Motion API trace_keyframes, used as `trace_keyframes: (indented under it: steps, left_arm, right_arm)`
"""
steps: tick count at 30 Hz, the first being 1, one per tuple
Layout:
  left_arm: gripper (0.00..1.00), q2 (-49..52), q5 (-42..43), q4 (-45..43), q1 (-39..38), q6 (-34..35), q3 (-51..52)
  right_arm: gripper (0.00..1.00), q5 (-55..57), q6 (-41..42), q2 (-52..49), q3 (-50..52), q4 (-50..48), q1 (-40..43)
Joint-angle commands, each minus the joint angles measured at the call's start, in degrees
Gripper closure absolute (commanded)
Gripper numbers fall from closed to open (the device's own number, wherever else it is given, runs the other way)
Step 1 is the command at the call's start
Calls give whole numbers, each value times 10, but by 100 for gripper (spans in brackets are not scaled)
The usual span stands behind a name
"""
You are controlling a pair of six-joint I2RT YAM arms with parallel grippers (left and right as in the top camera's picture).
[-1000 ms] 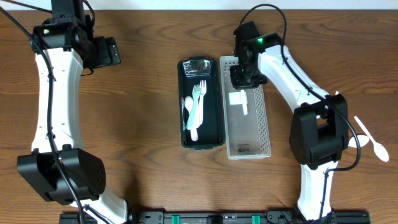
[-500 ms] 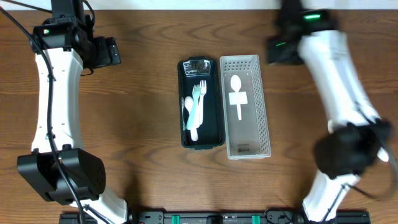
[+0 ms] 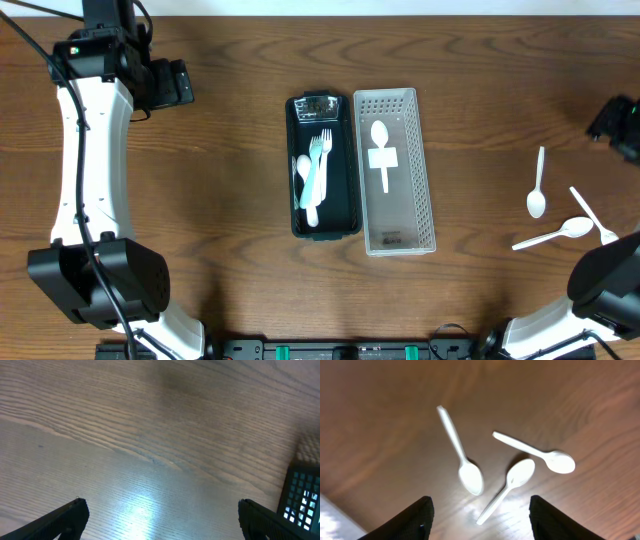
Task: Pack container
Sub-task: 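Carry the spoon with the right gripper into the white basket and release, then move the right gripper back to the spoons and grasp one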
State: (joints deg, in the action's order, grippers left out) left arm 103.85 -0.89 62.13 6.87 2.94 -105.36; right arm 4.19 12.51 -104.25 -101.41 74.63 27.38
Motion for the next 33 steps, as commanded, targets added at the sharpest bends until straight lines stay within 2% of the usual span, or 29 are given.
trace_keyframes:
  steps: [1, 6, 10, 20, 33]
  left_arm:
    - [2, 7, -7, 1, 2, -4, 2]
    - [2, 7, -7, 2, 2, -4, 2]
    - [2, 7, -7, 2, 2, -4, 2]
    - [2, 7, -7, 4, 2, -4, 2]
    - [2, 7, -7, 4, 2, -4, 2]
  right_arm:
    - [33, -14, -26, -10, 94, -46, 8]
    - [28, -15, -34, -10, 205, -138, 2]
    - [23, -25, -54, -10, 251, -184, -2]
    - [15, -36, -60, -11, 285, -249, -29]
    - [15, -36, -57, -18, 334, -328, -35]
